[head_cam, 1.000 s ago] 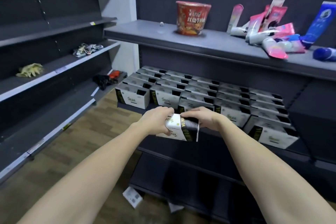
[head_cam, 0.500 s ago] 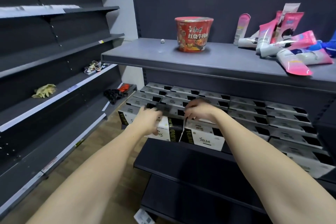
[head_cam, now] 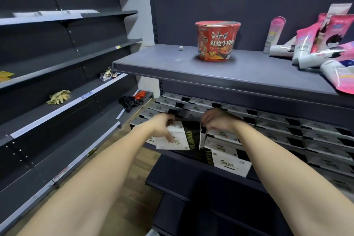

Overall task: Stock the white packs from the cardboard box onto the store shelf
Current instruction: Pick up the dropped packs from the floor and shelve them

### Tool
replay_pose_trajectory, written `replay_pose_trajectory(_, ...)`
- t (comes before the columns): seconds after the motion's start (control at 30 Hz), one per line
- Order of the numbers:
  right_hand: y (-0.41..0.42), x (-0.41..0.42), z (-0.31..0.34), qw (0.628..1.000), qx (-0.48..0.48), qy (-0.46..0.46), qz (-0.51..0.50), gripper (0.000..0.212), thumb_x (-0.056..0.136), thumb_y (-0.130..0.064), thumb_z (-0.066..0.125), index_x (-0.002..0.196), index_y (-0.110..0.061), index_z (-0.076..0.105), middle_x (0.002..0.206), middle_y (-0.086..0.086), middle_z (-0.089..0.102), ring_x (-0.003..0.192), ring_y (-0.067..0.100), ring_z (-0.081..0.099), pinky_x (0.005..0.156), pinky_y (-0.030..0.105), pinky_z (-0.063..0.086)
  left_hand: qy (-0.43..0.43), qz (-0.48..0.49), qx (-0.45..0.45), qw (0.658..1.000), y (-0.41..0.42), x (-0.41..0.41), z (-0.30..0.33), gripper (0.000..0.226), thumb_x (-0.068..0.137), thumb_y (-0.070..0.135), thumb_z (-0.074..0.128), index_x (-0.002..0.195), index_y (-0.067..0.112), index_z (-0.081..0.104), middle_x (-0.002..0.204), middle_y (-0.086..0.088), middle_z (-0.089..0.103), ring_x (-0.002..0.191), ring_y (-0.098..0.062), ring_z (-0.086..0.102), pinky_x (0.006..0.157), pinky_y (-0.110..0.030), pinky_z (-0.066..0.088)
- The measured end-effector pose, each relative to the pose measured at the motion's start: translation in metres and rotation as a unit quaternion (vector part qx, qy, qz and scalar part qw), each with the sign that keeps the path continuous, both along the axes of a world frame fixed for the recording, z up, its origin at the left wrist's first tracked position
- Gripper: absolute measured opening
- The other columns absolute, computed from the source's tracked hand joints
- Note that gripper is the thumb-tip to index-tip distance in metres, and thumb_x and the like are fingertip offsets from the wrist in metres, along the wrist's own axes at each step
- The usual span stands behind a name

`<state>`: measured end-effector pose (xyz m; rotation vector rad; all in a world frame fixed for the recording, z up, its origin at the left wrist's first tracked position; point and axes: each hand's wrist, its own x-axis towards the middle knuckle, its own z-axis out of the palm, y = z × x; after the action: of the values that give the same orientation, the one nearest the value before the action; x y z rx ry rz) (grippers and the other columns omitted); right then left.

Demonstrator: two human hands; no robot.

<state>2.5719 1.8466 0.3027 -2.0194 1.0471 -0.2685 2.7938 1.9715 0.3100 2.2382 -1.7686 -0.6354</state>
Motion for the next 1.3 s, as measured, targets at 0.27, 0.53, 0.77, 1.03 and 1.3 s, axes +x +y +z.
replay_pose_trajectory(0.27,0.028,0.006,-0.003,0.983,0.177,0.028,0.026,0.089,0.061,-0.043,0.093,0.138,-0.023,0.052,0.135,0.001,0.062,0.121,0.016,0.061,0.118,0.043,0.032,0.132,0.048,-0.063,0.988,0.011,0.017,0.012,0.099,0.064,0.022,0.093,0.147,0.015,0.040,0.149,-0.002,0.046,0.137,-0.024,0.043,0.106,-0.032,0.038)
replay_pose_trajectory(0.53,0.062,0.012,-0.005,0.931,0.249,-0.242,-0.110,0.079,0.063,-0.039,0.093,0.131,-0.026,0.056,0.118,-0.006,0.073,0.115,0.017,0.065,0.108,0.050,0.035,0.280,0.029,-0.106,0.954,0.017,0.010,0.002,0.073,0.064,0.032,0.093,0.125,0.016,0.056,0.118,0.003,0.067,0.104,-0.013,0.064,0.085,-0.029,0.053)
replay_pose_trajectory(0.77,0.072,0.040,0.018,0.962,0.039,-0.229,-0.146,0.051,0.072,-0.023,0.087,0.117,-0.025,0.062,0.111,-0.003,0.072,0.097,0.018,0.071,0.082,0.035,0.059,-0.006,0.011,-0.075,0.997,0.026,0.045,-0.004,0.057,0.067,0.022,0.083,0.119,0.018,0.059,0.114,-0.003,0.066,0.098,-0.023,0.063,0.080,-0.039,0.058)
replay_pose_trajectory(1.03,0.075,0.100,0.008,0.975,-0.149,0.164,0.024,0.071,0.082,-0.027,0.077,0.145,-0.017,0.046,0.140,0.005,0.056,0.119,0.025,0.059,0.100,0.038,0.050,-0.087,0.023,-0.066,0.994,0.040,0.071,-0.008,0.041,0.082,0.023,0.067,0.121,0.019,0.058,0.115,-0.004,0.064,0.094,-0.024,0.063,0.079,-0.041,0.056)
replay_pose_trajectory(1.3,0.079,0.118,-0.044,0.938,-0.256,0.235,-0.024,0.063,0.091,-0.026,0.068,0.147,-0.016,0.039,0.151,0.010,0.033,0.145,0.035,0.018,0.116,0.050,0.022,-0.110,-0.001,-0.068,0.992,0.038,0.074,-0.025,0.037,0.088,0.019,0.059,0.125,0.021,0.057,0.118,-0.005,0.063,0.099,-0.028,0.062,0.076,-0.038,0.054)
